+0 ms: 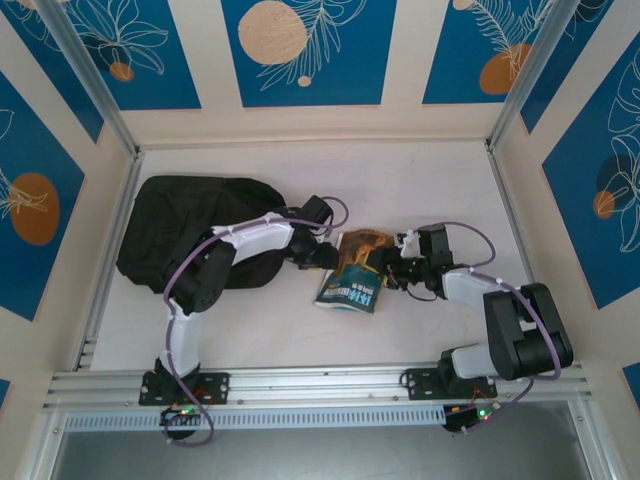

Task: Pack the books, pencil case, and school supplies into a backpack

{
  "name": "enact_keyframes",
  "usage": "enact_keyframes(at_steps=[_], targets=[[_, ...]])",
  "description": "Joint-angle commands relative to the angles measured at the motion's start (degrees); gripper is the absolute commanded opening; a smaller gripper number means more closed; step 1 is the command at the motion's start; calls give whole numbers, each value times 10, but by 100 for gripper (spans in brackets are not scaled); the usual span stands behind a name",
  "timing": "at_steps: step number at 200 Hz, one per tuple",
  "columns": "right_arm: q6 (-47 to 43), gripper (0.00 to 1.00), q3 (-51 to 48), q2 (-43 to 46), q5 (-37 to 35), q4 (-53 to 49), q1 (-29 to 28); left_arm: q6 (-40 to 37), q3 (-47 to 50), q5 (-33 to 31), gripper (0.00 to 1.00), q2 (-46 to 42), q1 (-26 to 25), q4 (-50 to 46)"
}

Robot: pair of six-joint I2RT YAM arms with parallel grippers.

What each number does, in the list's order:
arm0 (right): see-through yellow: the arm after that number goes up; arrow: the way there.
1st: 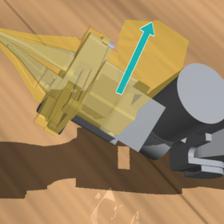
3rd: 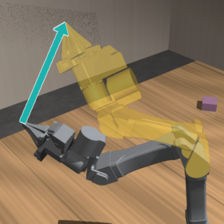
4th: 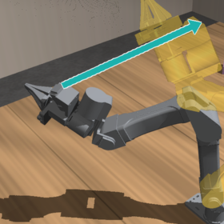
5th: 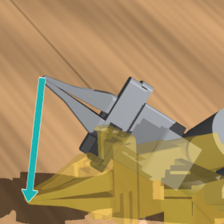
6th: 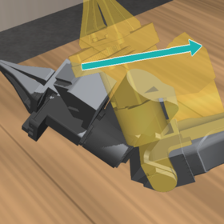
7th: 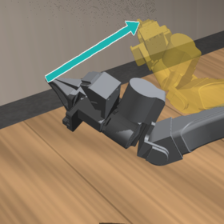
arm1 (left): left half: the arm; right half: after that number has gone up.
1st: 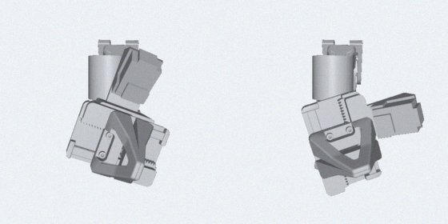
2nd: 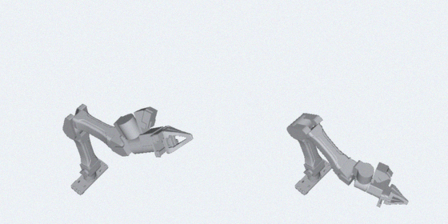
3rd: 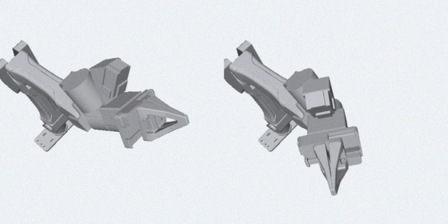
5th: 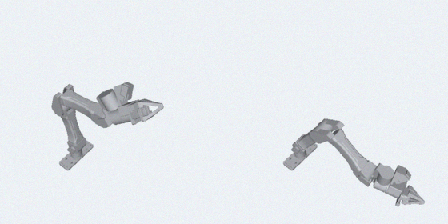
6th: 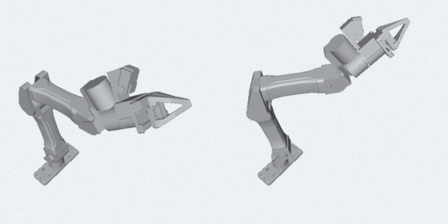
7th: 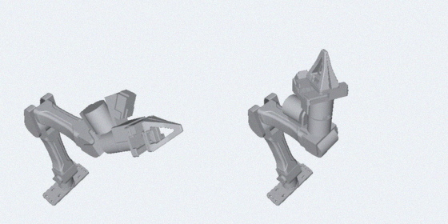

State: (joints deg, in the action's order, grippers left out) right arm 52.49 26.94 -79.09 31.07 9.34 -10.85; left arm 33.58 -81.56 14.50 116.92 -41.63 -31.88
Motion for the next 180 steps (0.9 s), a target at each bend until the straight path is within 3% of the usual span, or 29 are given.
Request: enact_keyframes(at_steps=[1, 32, 76, 123, 144, 180], targets=[[-10, 48, 7, -9, 5, -4, 0, 16, 26, 12, 50, -17, -9, -4], [-26, 19, 15, -3, -15, -34, 1, 18, 34, 9, 51, -48, -8, -5], [-74, 0, 41, 72, -70, -136, 1, -2, 27, -12, 56, -122, -1, -45], [-140, 0, 80, 244, -90, -220, -14, -59, 42, 12, 70, -259, 9, -59], [-162, 0, 113, 292, -39, -217, -27, -72, 76, 62, 76, -335, 22, -15], [-160, 0, 155, 308, 59, -172, -66, -103, 112, 158, 77, -417, 31, 43]])
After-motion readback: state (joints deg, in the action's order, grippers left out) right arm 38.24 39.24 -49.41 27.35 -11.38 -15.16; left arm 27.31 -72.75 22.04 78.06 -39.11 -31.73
